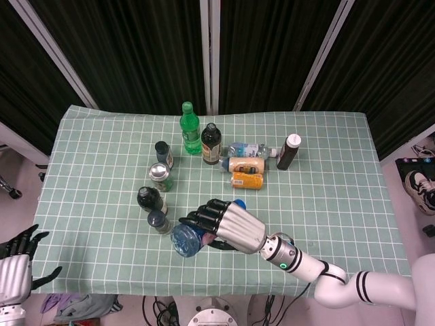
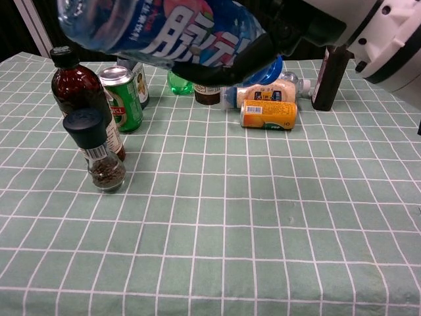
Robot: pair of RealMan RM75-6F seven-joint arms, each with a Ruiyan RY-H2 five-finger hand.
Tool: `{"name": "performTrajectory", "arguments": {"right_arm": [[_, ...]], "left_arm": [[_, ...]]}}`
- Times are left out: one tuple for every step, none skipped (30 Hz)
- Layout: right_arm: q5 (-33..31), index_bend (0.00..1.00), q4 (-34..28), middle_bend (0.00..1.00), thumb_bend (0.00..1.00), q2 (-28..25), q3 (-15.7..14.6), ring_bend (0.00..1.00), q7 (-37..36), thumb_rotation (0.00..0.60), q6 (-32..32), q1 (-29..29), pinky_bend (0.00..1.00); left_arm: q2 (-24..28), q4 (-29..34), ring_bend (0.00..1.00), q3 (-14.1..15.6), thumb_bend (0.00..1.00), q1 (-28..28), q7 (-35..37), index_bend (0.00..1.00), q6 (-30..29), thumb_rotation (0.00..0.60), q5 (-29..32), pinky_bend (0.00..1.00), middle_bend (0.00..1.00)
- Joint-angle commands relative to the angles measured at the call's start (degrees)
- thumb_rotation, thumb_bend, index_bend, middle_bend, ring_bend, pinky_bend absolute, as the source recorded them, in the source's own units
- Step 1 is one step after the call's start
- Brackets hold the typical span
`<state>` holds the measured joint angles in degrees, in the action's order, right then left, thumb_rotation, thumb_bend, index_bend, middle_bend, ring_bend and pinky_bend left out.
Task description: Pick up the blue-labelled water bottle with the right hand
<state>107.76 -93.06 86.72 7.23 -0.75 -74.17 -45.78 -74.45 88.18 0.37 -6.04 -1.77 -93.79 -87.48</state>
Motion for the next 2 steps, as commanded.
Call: {"name": "performTrajectory", "arguments": {"right_arm": [[-0.28, 0.71, -0.93, 0.6, 0.58, 0.59, 0.71, 0.44, 0.99, 0.6, 2.37, -1.66, 0.53], [-0.48, 0.71, -0.99, 0.6, 0.58, 0.81, 0.81, 0.44, 1.3, 0.6, 2.89, -1.99, 0.53]], "left_arm": [[0.05, 0.0, 0.11, 0.02, 0.0, -0.2, 0.05, 0.24, -0.1, 0.6, 0.2, 0.16, 0.11], [0.04, -0.09, 0.11, 0.05, 0.0, -0.34, 0.18, 0.24, -0.08, 0.6, 0.41, 0.16, 0.11]]}}
